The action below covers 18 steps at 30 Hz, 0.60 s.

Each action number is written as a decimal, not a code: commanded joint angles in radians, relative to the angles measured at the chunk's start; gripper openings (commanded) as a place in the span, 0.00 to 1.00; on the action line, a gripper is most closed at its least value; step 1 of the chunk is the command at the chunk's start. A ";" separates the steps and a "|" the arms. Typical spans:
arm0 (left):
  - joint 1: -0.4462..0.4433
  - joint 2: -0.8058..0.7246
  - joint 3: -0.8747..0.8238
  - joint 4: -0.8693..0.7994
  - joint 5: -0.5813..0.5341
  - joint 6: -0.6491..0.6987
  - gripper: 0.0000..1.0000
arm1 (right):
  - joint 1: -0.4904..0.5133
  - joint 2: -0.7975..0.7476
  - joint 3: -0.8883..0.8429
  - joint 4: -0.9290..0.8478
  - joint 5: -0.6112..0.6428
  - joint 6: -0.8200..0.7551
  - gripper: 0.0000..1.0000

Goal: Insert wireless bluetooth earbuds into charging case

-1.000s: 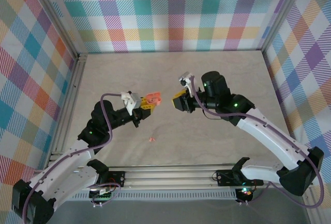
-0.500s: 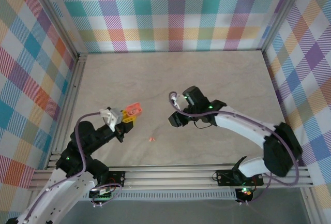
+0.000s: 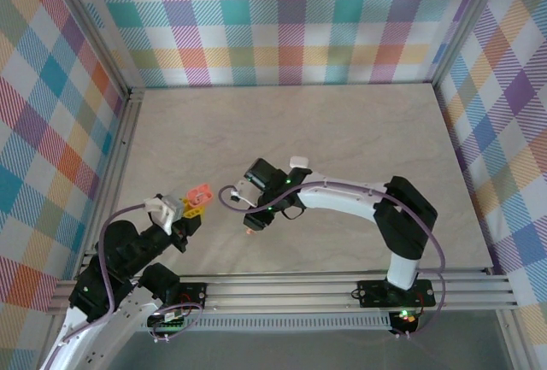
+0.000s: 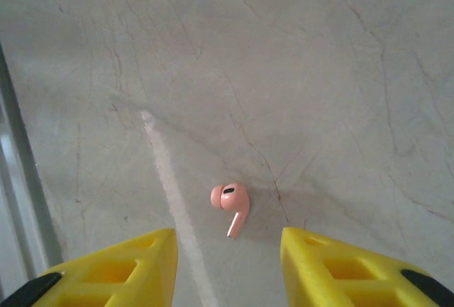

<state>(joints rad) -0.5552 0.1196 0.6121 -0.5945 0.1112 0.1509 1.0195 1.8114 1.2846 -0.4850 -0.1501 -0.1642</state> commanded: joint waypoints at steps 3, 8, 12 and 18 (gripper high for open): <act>-0.005 -0.048 0.052 -0.087 -0.047 0.019 0.00 | 0.014 0.108 0.079 -0.087 0.030 -0.043 0.43; -0.005 -0.067 0.069 -0.113 -0.064 0.027 0.00 | 0.018 0.163 0.126 -0.107 0.045 -0.044 0.42; -0.005 -0.069 0.074 -0.123 -0.068 0.031 0.00 | 0.025 0.194 0.159 -0.129 0.047 -0.055 0.42; -0.005 -0.069 0.071 -0.120 -0.070 0.031 0.00 | 0.045 0.228 0.206 -0.178 0.025 -0.075 0.42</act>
<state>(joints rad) -0.5552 0.0624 0.6632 -0.7082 0.0559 0.1738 1.0492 2.0186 1.4616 -0.6071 -0.1051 -0.2077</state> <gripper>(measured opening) 0.201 0.417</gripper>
